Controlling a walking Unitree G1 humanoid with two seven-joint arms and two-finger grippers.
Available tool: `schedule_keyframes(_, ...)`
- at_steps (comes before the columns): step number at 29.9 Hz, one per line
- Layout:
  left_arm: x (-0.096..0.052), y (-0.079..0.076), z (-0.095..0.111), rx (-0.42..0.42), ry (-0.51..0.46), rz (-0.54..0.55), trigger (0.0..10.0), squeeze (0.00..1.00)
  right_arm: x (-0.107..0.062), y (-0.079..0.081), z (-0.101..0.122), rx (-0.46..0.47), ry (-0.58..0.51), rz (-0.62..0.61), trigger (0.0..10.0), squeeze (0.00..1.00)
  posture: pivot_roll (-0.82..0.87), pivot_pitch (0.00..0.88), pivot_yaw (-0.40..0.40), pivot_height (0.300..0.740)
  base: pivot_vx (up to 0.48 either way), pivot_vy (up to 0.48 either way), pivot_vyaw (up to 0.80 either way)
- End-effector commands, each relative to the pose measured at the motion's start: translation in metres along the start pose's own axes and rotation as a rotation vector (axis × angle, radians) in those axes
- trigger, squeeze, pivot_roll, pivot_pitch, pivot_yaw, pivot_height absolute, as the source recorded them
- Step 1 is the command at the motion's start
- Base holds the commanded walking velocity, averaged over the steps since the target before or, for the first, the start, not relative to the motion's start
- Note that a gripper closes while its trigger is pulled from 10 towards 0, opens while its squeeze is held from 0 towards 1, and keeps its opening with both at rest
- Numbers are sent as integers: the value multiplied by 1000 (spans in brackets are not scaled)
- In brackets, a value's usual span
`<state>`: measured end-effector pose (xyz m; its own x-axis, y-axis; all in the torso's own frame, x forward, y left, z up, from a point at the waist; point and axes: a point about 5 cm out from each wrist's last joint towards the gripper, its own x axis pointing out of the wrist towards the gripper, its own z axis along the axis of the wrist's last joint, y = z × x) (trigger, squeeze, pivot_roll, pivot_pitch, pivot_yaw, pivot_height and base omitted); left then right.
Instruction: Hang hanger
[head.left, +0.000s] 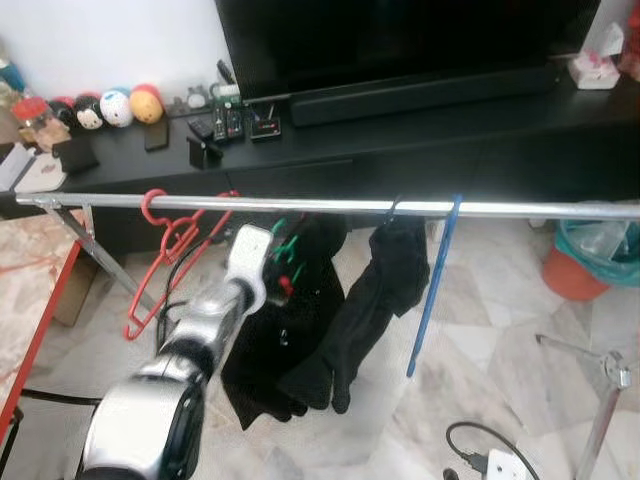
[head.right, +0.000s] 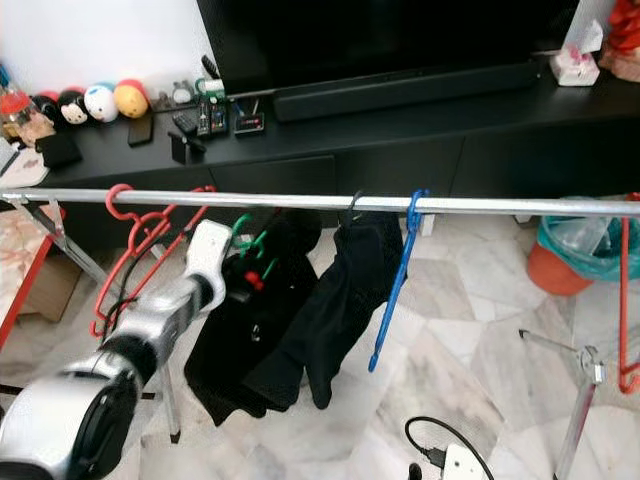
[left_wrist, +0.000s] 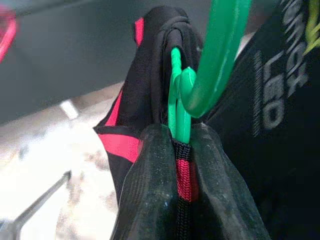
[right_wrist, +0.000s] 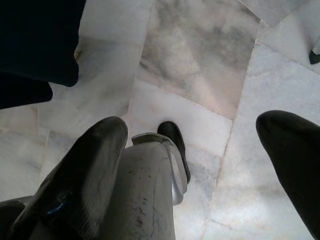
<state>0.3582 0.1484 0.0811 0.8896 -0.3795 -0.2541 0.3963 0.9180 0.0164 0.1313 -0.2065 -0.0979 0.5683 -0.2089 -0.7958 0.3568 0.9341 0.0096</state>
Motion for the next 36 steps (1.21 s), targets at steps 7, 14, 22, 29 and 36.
schedule_keyframes(7, -24, 23, 2, -35, -199, 160, 10000, 0, 0, 9, -3, 11, 26, 17, 10000, 0, -103, 14, 97, 740, 0, 0, 0)
schedule_keyframes(14, -45, 38, 7, -34, -328, 329, 10000, 0, 5, 8, 15, 0, -24, 28, 10000, 0, -114, 0, 37, 740, 0, 0, 0)
schedule_keyframes(22, -69, 47, -1, 3, -340, 366, 10000, 0, 9, -7, 33, -15, -60, 2, 10000, 0, -85, 0, -6, 740, 0, 0, 0)
schedule_keyframes(29, -73, 49, 5, -1, -364, 415, 10000, 0, 11, -8, 40, -4, -62, -6, 10000, 0, -78, 0, -19, 740, 0, 0, -416)
schedule_keyframes(36, -75, 51, 18, 4, -389, 419, 10000, 0, 12, 2, 42, -11, -71, 15, 10000, 0, -76, 0, -5, 740, 0, 0, -744)
